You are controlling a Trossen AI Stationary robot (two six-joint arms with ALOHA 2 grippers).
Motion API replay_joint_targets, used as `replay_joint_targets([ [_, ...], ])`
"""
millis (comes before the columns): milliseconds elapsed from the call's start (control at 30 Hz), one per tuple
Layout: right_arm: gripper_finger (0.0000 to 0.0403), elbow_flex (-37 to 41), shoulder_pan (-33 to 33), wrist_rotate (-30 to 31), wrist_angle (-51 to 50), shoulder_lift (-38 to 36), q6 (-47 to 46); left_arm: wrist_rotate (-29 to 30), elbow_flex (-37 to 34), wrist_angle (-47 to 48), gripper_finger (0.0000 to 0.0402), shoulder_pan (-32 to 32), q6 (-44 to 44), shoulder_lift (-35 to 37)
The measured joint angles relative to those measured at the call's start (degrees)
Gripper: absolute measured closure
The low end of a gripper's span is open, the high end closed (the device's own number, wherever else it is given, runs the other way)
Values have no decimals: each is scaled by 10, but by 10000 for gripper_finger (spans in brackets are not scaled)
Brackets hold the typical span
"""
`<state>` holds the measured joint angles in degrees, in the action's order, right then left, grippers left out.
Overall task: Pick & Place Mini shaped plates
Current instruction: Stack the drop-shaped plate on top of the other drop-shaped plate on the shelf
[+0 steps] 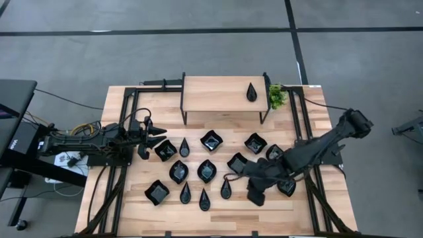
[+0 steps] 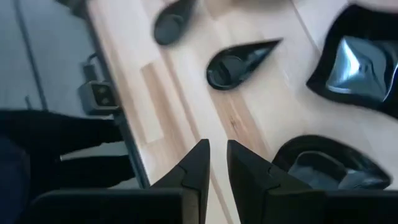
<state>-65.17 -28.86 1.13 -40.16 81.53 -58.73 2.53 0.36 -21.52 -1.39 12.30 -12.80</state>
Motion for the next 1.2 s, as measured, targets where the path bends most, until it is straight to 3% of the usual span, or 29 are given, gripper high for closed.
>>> replay_joint_targets([
  [200,352,0,2,-16,27,52,-73,0,0,0,263,0,0,0],
  [467,340,0,26,-29,89,104,-98,0,0,0,263,0,0,0],
  [1000,233,0,54,-73,155,193,-128,0,0,0,263,0,0,0],
  [1200,222,0,61,-64,155,211,-144,0,0,0,263,0,0,0],
])
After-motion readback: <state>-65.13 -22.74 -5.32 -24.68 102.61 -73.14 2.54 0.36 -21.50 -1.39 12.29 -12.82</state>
